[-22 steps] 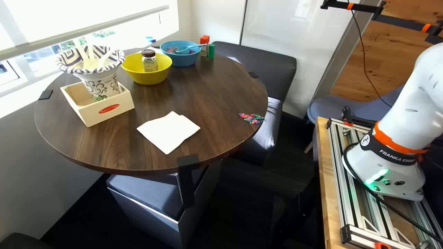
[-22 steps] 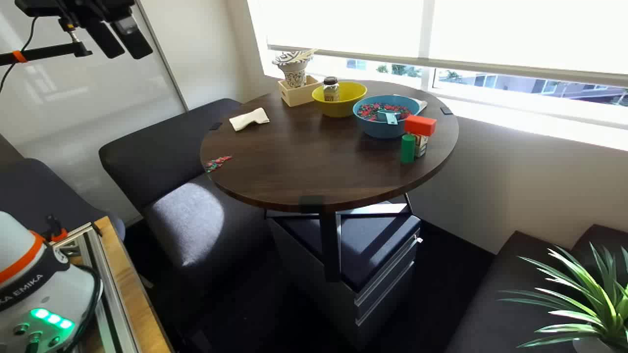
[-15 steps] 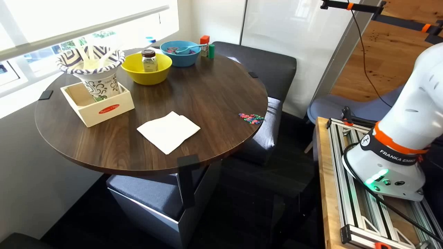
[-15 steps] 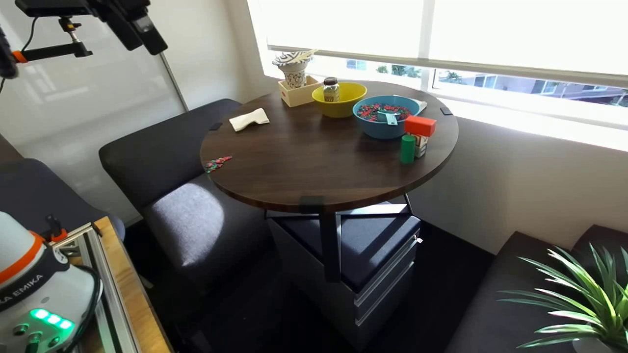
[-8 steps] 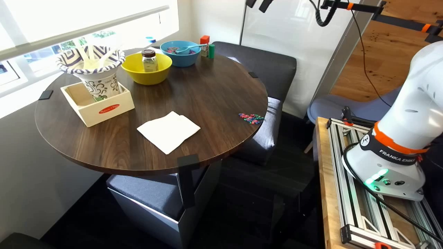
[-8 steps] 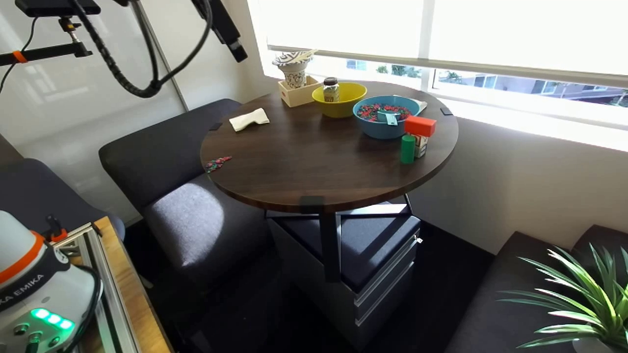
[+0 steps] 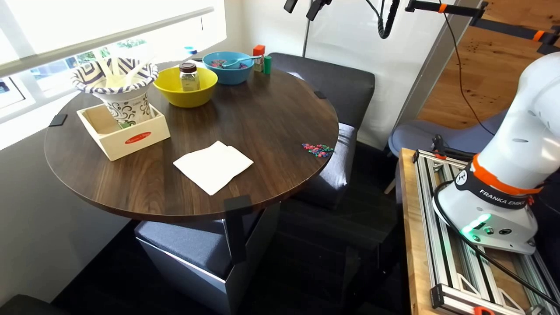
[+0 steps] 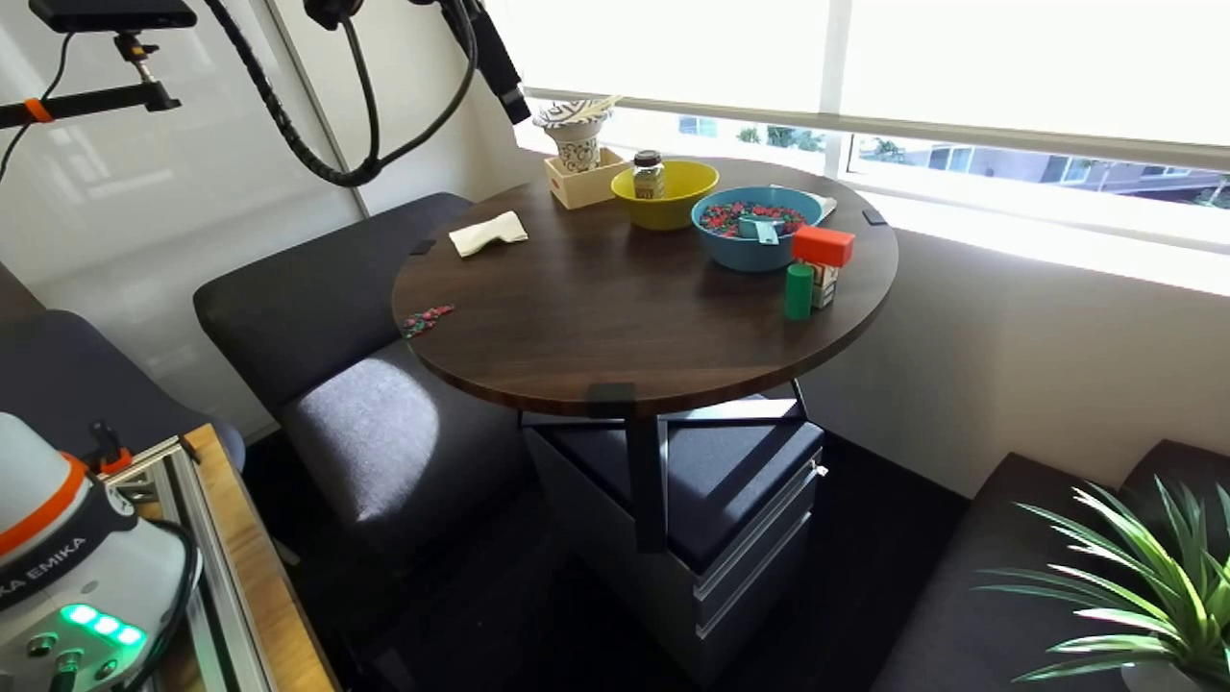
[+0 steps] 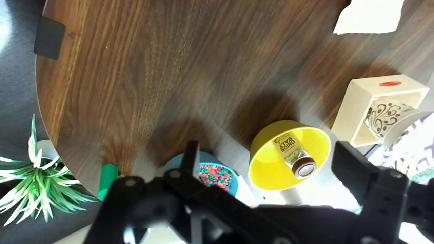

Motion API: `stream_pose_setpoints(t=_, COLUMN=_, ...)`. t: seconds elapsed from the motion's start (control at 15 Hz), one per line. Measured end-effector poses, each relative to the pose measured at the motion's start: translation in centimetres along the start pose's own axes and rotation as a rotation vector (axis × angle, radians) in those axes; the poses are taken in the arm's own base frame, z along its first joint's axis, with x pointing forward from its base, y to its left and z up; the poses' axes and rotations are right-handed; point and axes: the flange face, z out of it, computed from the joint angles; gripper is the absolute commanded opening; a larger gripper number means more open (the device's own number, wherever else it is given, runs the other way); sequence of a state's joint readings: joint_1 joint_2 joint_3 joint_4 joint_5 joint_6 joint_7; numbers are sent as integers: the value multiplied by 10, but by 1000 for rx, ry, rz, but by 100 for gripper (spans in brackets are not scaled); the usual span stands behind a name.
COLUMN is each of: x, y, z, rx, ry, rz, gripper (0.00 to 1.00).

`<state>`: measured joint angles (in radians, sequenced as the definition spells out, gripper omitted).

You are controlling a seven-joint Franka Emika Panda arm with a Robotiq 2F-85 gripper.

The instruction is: Pick up the yellow bowl and put it a bit forward on the table

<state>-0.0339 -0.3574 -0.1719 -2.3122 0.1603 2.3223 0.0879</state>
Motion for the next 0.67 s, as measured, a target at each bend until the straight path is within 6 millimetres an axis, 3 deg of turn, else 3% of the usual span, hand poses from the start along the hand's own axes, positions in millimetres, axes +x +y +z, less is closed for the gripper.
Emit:
stream_pose_setpoints(t=0.33, x=5, y=7, z=7, rx=-7, ry=-94, rz=95, gripper=100)
stream_pose_setpoints(t=0.67, x=41, y=-15, z=87, rx=-18, ry=-313, rz=208, gripper=100)
